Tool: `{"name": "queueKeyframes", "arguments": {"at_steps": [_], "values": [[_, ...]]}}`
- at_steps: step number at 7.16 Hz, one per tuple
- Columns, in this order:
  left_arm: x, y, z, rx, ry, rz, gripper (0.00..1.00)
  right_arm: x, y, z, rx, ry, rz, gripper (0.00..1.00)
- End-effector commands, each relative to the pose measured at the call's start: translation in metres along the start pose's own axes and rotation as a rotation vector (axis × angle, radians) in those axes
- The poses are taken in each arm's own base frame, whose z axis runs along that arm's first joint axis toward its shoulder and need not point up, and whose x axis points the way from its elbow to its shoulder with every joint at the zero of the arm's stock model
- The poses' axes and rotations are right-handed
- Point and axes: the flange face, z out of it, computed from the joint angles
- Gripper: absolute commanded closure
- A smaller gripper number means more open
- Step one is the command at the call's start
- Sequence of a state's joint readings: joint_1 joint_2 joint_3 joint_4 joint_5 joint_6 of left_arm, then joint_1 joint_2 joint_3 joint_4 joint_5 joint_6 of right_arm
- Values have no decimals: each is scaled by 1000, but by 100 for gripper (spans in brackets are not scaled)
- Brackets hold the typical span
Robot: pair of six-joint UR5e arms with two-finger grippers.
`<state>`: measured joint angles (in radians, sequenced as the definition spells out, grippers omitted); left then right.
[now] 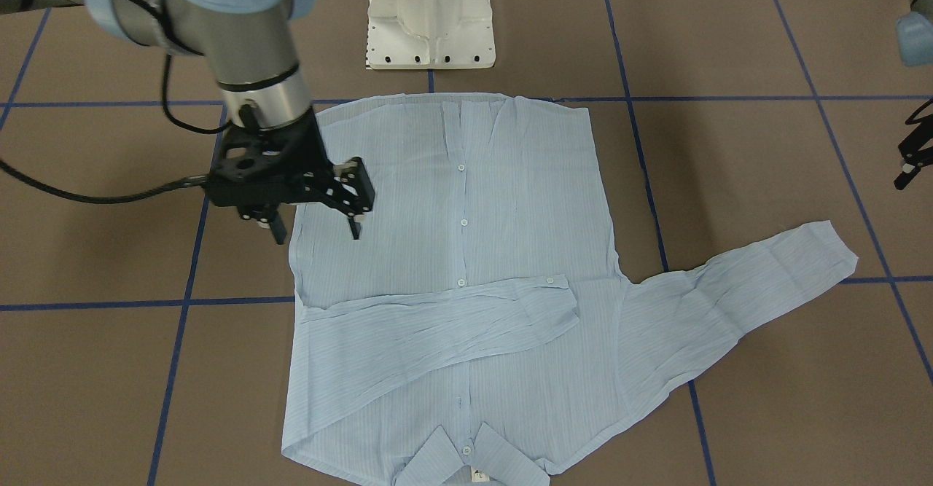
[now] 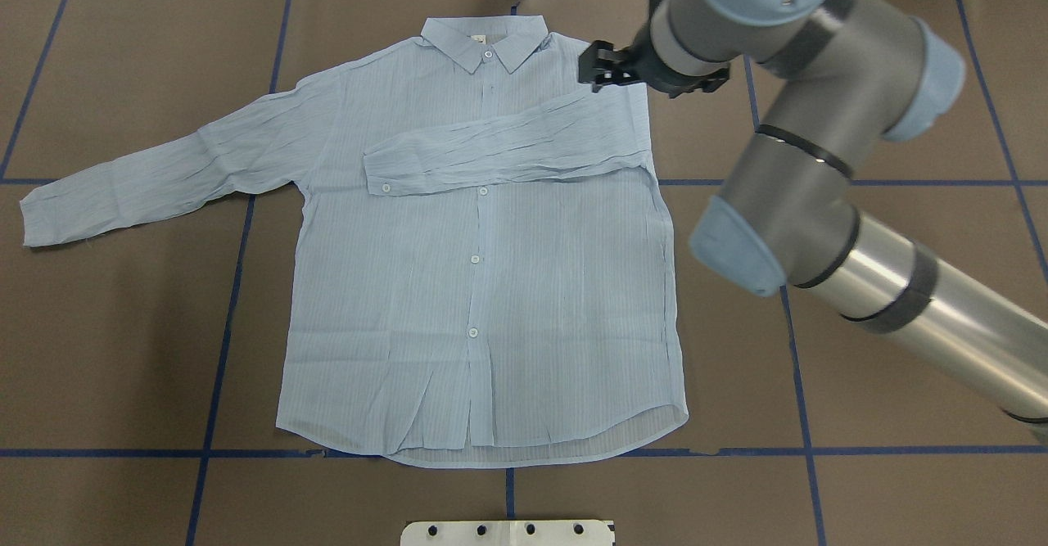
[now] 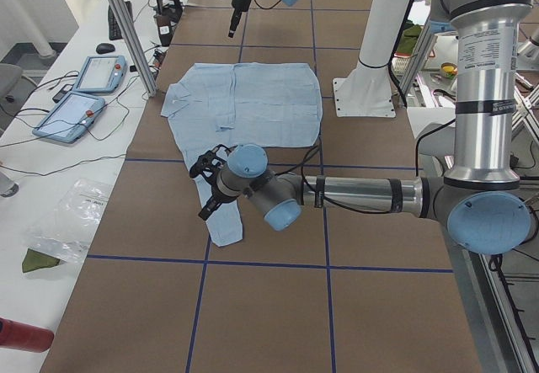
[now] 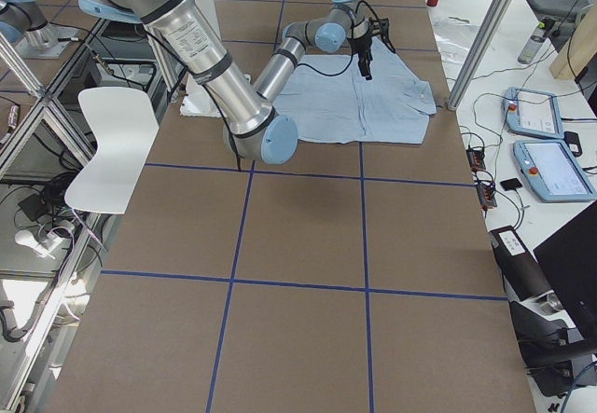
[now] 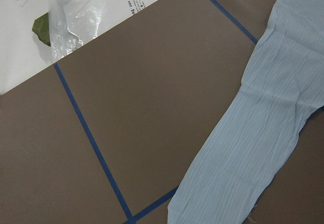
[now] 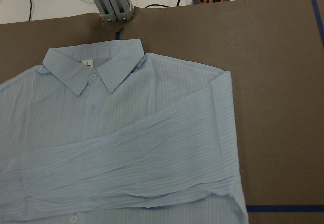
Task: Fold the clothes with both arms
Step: 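Open the right gripper and raise it away from the shirt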
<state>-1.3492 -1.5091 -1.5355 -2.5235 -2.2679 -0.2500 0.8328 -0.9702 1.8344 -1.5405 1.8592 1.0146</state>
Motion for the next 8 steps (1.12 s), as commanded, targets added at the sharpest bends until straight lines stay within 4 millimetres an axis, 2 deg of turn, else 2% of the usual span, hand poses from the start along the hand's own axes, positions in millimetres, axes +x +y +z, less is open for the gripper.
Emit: {"name": "queueKeyframes", "arguments": {"at_steps": [1,3,4,5,8], "values": [[0,34,38,64,2,-115,0,142,4,-18,-43,-12,-122,0],[27,47,80,48,-43,-112,0,269,19,-32,-62,-50,-194,0],[35,57,94,26,-33,-101,0,299,29,-36,-67,-46,-180,0],[36,68,103,19,-21,-88,0,314,41,-37,-47,-59,-188,0],[47,87,128,-13,-56,-56,0,317,44,-36,-42,-65,-191,0]]}}
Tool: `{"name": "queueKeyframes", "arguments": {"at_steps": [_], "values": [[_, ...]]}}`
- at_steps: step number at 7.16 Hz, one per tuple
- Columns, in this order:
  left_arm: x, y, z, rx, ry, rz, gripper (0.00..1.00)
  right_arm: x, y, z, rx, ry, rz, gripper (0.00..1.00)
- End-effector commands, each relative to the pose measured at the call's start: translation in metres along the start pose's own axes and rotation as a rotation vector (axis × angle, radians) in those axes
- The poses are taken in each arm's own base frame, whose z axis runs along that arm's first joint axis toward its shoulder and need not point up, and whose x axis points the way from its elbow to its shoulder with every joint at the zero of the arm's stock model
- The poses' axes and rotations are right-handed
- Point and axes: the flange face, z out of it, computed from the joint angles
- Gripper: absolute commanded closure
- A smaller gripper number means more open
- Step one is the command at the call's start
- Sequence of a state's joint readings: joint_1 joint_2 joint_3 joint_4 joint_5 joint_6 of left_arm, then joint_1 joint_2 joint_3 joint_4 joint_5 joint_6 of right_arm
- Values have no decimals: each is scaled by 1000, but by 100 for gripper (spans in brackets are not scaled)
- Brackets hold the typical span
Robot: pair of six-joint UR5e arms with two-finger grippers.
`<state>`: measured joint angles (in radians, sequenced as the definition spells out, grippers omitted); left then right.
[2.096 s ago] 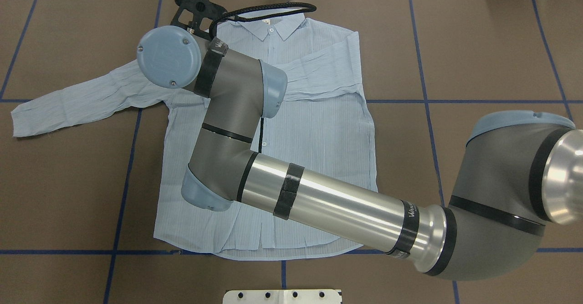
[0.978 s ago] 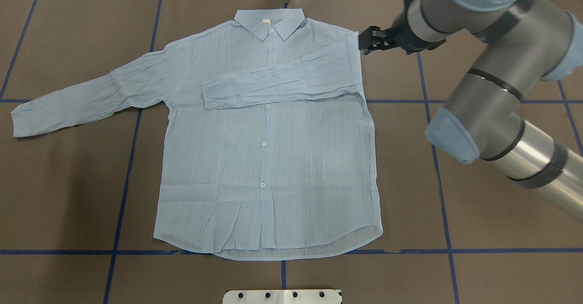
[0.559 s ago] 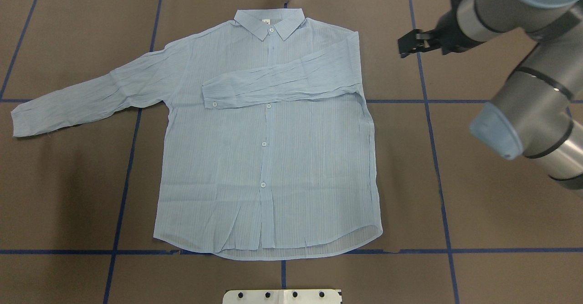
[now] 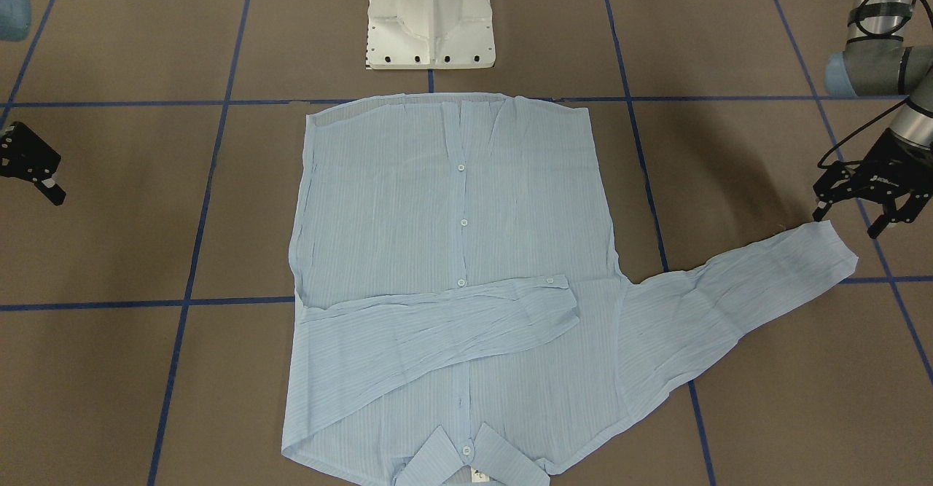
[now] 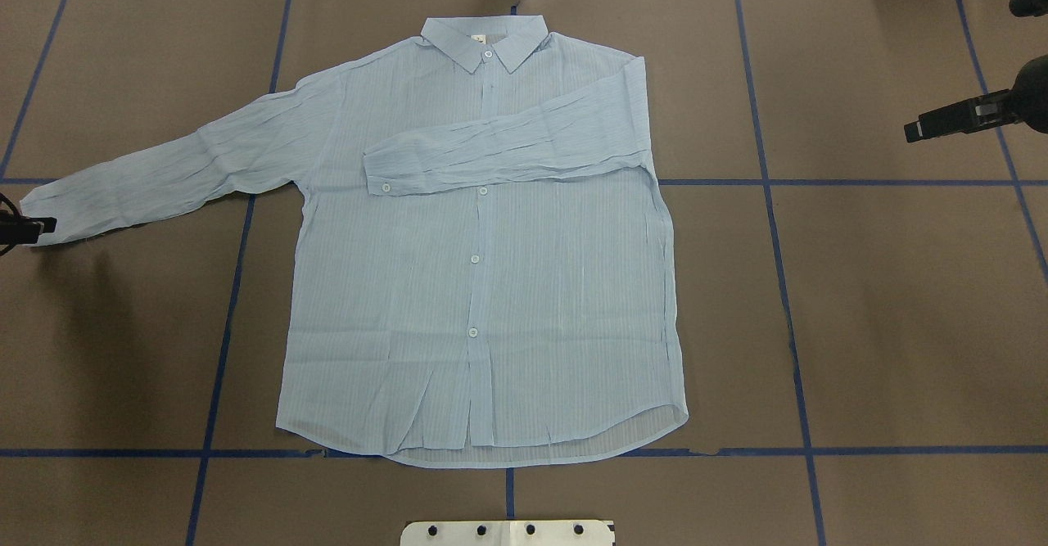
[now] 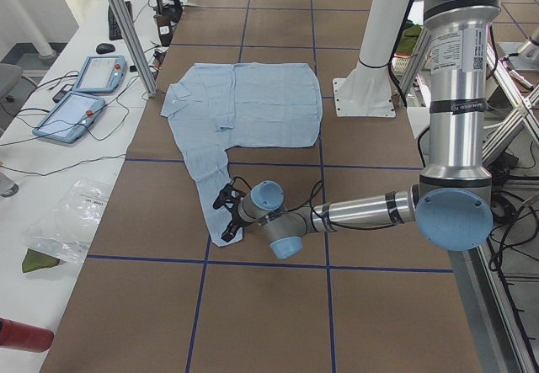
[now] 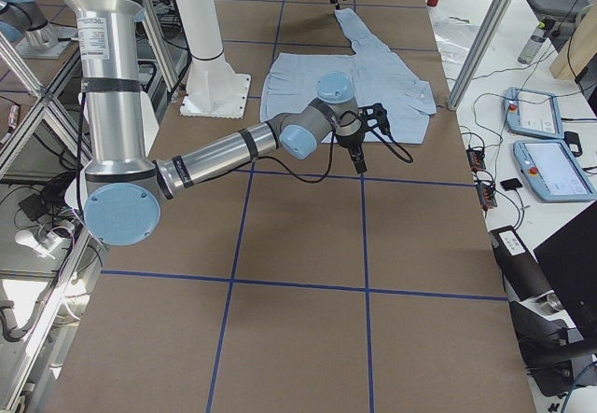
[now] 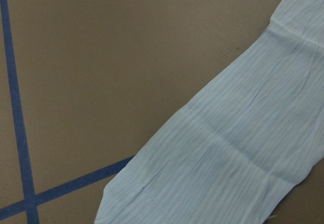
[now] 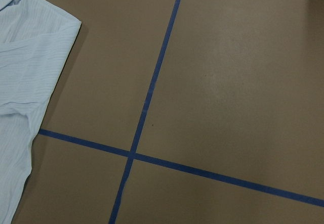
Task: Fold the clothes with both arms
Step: 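Reach the left gripper to the other sleeve cuff and grasp it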
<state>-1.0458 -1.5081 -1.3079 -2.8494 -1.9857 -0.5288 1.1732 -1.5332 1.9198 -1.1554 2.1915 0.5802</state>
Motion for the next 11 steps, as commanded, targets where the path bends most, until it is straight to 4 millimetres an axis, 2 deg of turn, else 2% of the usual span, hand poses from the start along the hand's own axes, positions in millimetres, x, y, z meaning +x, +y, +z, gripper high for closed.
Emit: {"name": "queueKeyframes", "arguments": {"at_steps": [1,2,4,6,11], "values": [[6,11,11,-18,-14,18,0,3,3,1,0,1,2,0],[7,13,14,-15,-27,25,5,2,3,0,2,0,2,0],[7,19,14,-21,-25,30,31,2,3,0,1,1,1,0],[0,42,5,-25,-19,60,31,2,2,0,2,0,2,0],[2,42,6,-24,-16,64,37,1,2,-1,2,-2,2,0]]}}
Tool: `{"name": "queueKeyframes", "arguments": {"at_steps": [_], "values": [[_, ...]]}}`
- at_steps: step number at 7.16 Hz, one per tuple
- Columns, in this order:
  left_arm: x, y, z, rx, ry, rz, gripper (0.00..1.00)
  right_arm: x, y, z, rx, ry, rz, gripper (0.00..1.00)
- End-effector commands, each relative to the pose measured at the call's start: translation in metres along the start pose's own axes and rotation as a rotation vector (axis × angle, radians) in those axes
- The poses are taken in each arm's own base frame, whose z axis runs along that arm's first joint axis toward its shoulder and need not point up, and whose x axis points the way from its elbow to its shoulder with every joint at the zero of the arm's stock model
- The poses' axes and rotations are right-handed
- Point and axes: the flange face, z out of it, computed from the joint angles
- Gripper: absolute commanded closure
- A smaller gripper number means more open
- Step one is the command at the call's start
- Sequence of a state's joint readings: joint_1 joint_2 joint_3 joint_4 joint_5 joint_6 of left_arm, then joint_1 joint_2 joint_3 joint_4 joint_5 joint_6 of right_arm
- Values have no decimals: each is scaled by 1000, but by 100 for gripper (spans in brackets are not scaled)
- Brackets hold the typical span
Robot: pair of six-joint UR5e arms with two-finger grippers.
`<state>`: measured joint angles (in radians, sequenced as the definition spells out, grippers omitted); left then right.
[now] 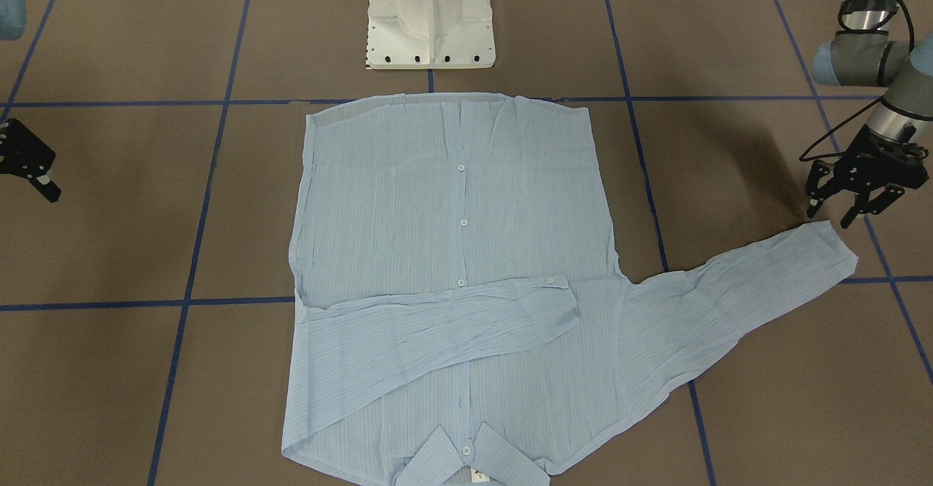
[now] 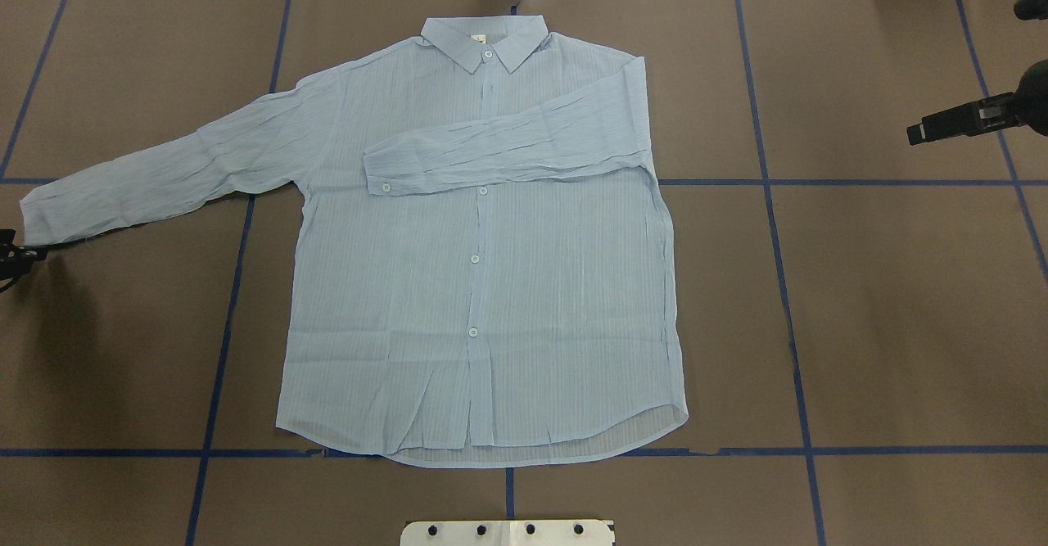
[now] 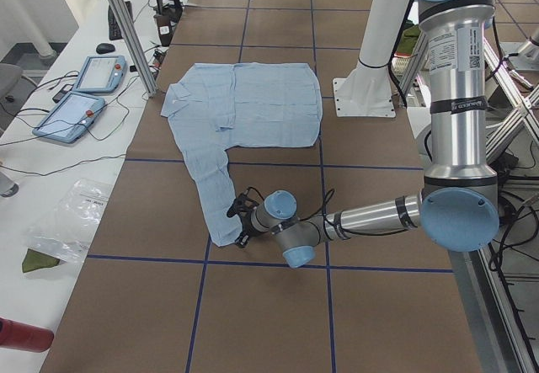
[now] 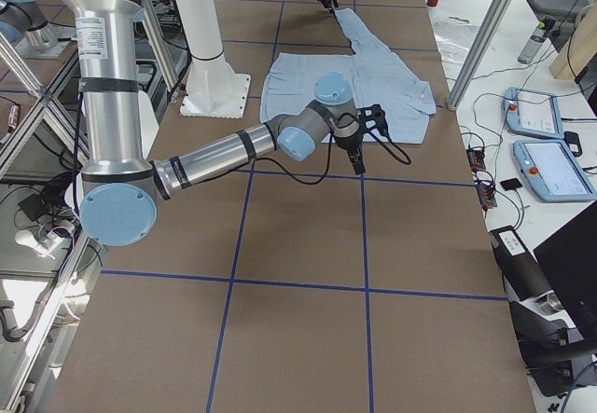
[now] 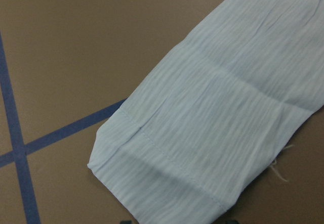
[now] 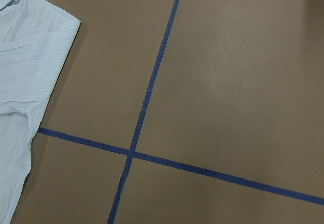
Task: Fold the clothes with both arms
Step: 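Reach the left gripper to the other sleeve cuff and grasp it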
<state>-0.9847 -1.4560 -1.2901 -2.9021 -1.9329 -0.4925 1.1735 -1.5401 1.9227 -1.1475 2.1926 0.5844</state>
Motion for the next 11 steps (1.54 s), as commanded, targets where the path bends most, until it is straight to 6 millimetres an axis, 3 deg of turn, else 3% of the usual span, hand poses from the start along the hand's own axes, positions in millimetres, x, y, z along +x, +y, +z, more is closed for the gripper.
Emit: {"name": "queueKeyframes", "arguments": {"at_steps": [1,4,7,10,11], "values": [[0,0,1,-1,-1,0,36,-1,0,-1,1,-2,-1,0],[2,-3,3,0,1,2,38,0,0,0,0,-1,0,0],[2,-4,3,3,2,3,74,-1,-1,-1,3,-1,-2,0],[4,-6,3,6,5,6,100,-2,-1,-1,4,-2,-3,0],[6,-8,2,11,10,10,100,-3,-2,-2,5,-3,-3,0]]}}
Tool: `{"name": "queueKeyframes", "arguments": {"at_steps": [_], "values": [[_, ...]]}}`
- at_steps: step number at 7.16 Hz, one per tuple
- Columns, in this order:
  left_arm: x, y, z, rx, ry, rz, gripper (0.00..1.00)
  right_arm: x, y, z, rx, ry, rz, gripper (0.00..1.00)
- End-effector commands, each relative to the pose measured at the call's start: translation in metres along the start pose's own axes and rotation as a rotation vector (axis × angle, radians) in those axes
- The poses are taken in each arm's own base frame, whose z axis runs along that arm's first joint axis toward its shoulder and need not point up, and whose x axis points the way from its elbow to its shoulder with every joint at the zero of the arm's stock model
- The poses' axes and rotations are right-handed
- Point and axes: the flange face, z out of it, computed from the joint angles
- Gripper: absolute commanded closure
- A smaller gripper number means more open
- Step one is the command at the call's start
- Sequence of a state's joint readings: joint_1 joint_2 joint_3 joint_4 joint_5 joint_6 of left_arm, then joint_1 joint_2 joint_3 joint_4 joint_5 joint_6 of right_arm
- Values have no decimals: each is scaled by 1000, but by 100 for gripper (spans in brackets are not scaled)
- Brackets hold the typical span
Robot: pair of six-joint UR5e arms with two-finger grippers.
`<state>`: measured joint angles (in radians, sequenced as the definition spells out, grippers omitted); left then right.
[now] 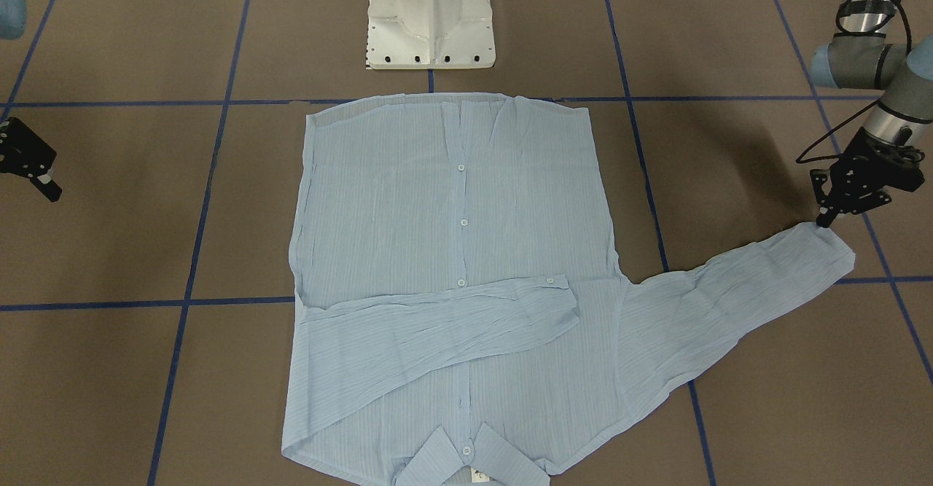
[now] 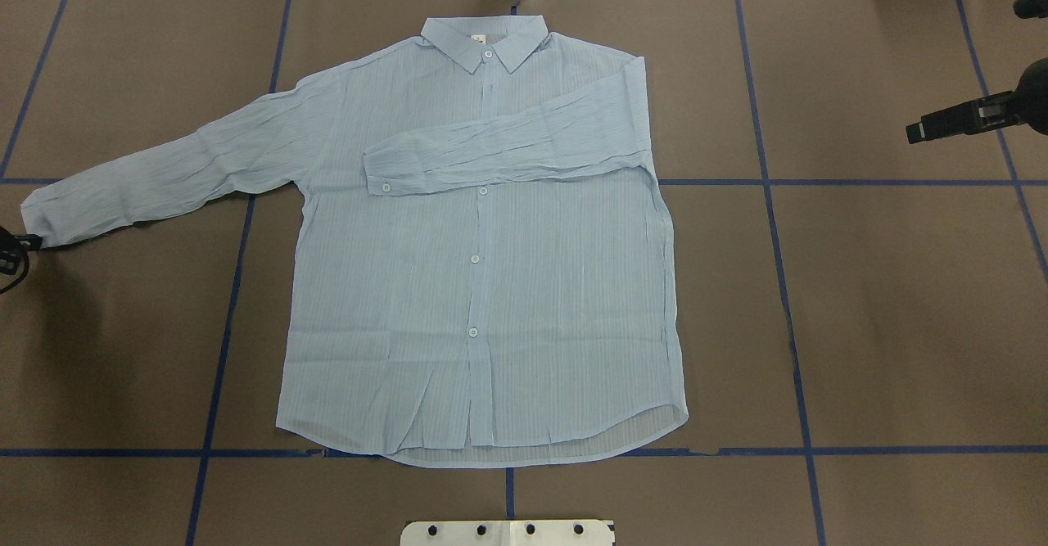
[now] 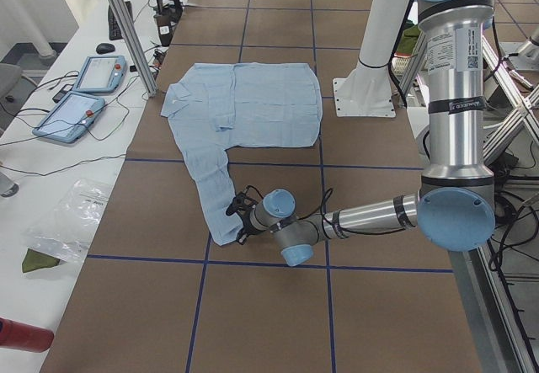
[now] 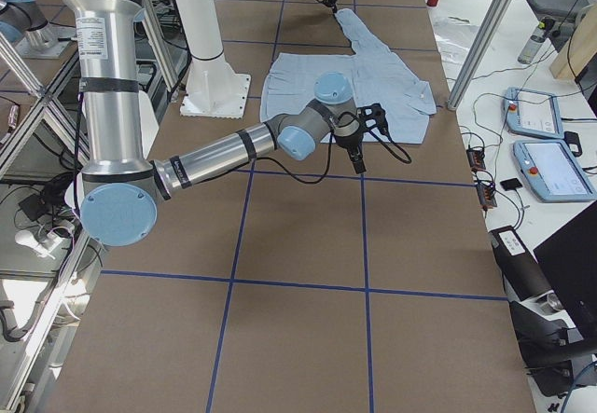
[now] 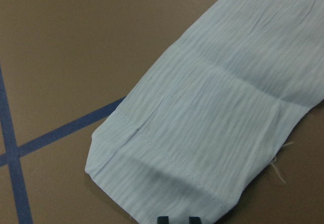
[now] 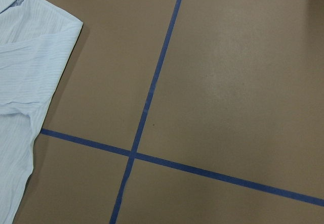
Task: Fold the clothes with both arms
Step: 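Reach the left gripper to the other sleeve cuff and grasp it, then carry the held sleeve with the left gripper across the shirt toward the collar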
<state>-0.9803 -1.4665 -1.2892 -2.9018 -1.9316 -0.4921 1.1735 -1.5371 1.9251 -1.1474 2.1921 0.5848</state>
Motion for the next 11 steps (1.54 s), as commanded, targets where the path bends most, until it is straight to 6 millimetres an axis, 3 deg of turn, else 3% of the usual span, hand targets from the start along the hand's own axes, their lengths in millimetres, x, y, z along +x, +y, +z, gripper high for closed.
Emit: {"name": "queueKeyframes", "arguments": {"at_steps": [1,4,5,7,8,9,10,11], "values": [[8,-9,-4,17,19,10,100,0,-1,0,0,0,1,0],[64,-86,-45,129,145,71,100,0,-1,0,0,0,1,0],[65,-133,-63,127,187,26,100,0,-1,0,0,0,1,0],[118,-225,-95,93,214,-54,100,-1,-1,0,1,-1,5,0],[158,-285,-111,96,234,-127,100,0,-1,0,0,0,9,0],[231,-358,-119,79,295,-244,100,0,0,0,0,0,9,0],[311,-388,-107,8,340,-277,100,0,0,0,0,0,12,0],[359,-424,-122,-3,376,-337,100,0,0,0,0,0,12,0]]}}
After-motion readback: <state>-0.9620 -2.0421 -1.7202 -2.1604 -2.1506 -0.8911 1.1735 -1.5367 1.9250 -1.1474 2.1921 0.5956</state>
